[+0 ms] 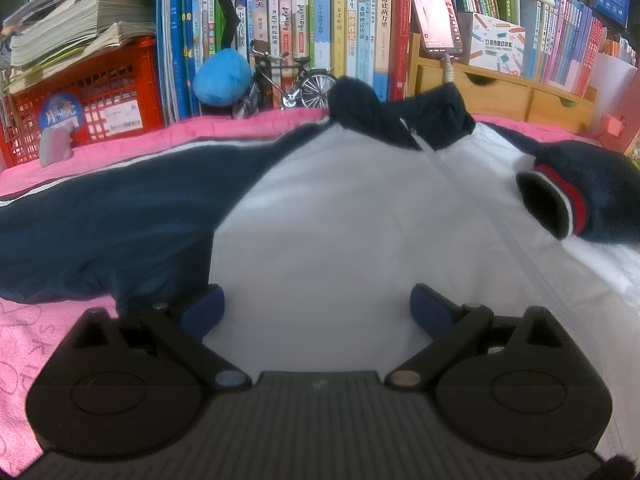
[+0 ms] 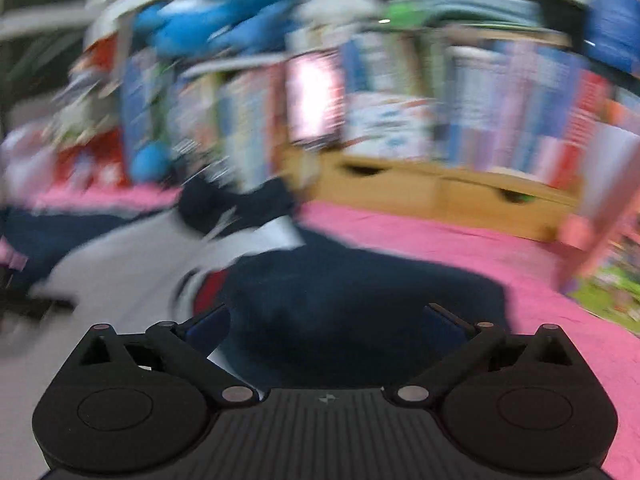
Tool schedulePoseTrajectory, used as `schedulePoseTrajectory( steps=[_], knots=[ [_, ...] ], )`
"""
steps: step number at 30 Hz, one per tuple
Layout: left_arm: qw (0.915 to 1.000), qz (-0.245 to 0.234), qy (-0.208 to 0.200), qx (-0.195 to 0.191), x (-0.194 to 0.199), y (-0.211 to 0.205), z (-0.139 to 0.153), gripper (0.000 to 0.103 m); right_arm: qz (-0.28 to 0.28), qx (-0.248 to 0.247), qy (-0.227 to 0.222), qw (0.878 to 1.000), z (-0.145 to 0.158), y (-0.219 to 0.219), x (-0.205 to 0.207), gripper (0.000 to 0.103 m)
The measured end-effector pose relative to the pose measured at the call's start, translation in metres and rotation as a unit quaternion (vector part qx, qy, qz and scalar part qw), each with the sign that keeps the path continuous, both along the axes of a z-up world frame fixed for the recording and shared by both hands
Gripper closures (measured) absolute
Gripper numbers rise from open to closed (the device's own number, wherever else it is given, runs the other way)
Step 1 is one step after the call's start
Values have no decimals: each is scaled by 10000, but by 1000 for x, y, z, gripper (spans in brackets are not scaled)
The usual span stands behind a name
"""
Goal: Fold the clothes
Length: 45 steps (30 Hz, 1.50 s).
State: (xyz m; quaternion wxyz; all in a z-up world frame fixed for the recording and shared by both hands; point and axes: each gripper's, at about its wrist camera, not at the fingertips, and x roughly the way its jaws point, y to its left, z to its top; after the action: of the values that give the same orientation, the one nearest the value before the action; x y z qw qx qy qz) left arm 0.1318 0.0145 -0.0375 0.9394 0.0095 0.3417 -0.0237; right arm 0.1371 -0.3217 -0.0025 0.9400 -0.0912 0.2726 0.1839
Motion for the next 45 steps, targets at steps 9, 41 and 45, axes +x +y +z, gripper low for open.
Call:
schedulePoseTrajectory(
  steps=[9,41,45],
  knots=[
    [10000,-21,10,-31,0,1,1,1,68,-526,656,9964,-35,104,34,61],
    [9762,257,-434,-2108,34,38,39,0,-1734,-1704,-1166,9630,38,-59,-63,9],
    [9550,681,-464,-2849,76,27,24,0,-1456,-1548,-872,9733,6,-64,-69,9]
  ],
)
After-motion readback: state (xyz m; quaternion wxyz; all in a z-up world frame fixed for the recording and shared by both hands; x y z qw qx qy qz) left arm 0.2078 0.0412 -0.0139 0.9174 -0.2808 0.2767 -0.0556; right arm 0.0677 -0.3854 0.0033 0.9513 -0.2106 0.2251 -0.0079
